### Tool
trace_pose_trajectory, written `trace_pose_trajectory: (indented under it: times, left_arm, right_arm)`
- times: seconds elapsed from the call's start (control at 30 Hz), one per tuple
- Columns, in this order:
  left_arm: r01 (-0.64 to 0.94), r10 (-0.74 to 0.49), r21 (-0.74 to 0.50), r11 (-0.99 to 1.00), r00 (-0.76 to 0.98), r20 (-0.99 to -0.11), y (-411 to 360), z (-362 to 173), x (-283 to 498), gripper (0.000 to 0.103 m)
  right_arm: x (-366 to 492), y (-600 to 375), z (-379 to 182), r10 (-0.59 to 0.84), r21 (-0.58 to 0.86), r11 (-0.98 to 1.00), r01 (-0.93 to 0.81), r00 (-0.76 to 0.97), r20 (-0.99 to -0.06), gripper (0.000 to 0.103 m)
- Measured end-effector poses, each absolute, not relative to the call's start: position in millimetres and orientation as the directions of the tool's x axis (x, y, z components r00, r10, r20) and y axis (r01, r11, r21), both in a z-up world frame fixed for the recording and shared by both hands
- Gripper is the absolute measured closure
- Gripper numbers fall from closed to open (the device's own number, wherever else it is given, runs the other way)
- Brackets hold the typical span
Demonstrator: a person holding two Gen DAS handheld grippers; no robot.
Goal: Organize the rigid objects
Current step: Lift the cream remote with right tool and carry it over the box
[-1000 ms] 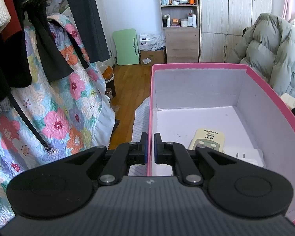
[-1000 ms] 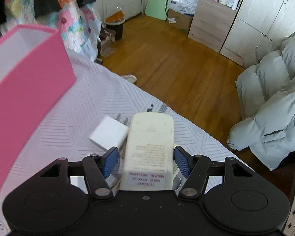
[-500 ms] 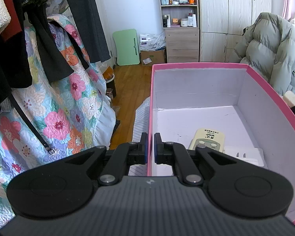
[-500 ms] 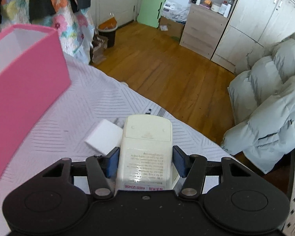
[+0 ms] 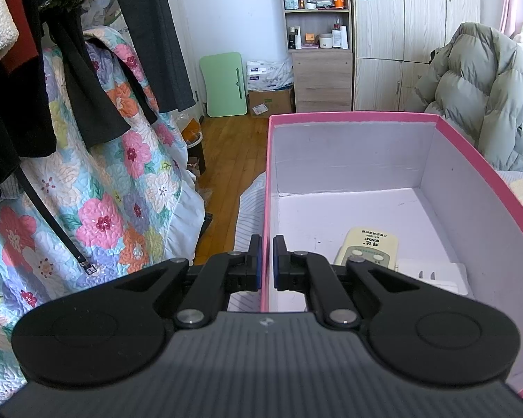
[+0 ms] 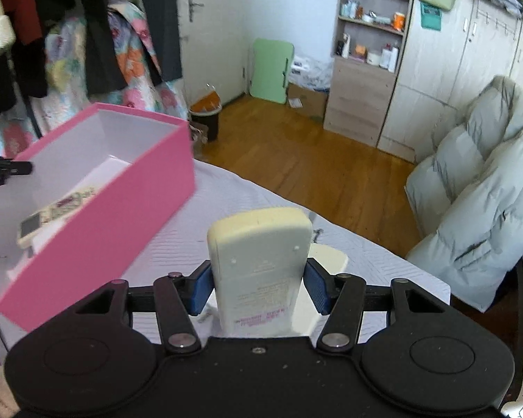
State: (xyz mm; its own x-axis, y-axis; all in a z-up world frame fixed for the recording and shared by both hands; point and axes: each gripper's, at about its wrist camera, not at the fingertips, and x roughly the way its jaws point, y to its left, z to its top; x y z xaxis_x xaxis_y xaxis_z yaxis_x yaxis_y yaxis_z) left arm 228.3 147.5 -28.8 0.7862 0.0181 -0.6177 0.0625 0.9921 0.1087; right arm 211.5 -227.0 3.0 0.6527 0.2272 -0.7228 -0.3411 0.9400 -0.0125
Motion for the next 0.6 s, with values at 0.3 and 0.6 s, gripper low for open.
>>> trace_pose_trajectory:
  times: [0.3,0.6]
  left_arm:
    - [0.062,0.009,0.095,0.994,0.791,-0.611,146,-29,227,0.098]
    - [0.061,-0.005,0.072,0.996,0.797,-0.604,147,-28,227,0.098]
  right_arm:
    - [188,-199,43,0.358,0.002,0.884,-0.468,0.675,-0.645,0.043]
    - [204,-149,86,0.553,0.047,0.775,-0.631,0.639,-0.534,0.042]
